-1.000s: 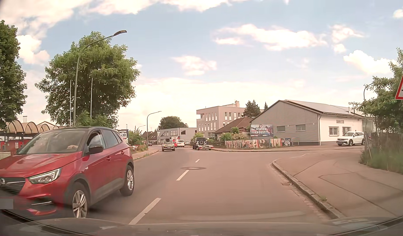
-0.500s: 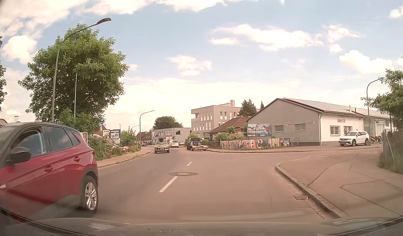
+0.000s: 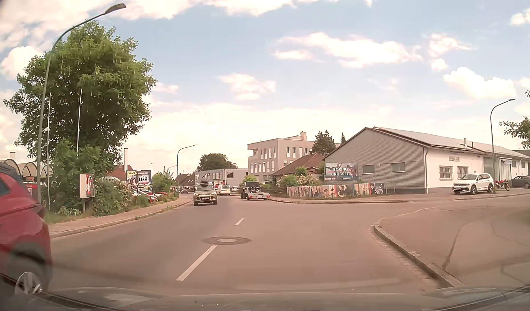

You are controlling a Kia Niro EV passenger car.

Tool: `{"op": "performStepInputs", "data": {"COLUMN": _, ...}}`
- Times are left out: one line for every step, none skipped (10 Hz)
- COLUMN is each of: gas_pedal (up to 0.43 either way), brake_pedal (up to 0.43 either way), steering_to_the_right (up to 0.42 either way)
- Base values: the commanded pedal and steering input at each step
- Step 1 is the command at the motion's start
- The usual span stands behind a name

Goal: Follow the waypoints while adhering to traffic rules and regulations

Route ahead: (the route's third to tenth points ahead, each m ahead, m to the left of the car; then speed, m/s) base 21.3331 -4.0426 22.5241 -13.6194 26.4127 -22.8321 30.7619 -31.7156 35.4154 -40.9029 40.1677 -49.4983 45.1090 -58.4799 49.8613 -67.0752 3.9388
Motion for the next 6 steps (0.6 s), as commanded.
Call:
{"op": "performStepInputs", "data": {"gas_pedal": 0.059, "brake_pedal": 0.018, "steering_to_the_right": 0.026}}
{"op": "performStepInputs", "data": {"gas_pedal": 0.059, "brake_pedal": 0.018, "steering_to_the_right": 0.026}}
{"op": "performStepInputs", "data": {"gas_pedal": 0.047, "brake_pedal": 0.018, "steering_to_the_right": 0.026}}
{"op": "performStepInputs", "data": {"gas_pedal": 0.047, "brake_pedal": 0.018, "steering_to_the_right": 0.027}}
{"op": "performStepInputs", "data": {"gas_pedal": 0.047, "brake_pedal": 0.018, "steering_to_the_right": 0.027}}
{"op": "performStepInputs", "data": {"gas_pedal": 0.047, "brake_pedal": 0.018, "steering_to_the_right": 0.026}}
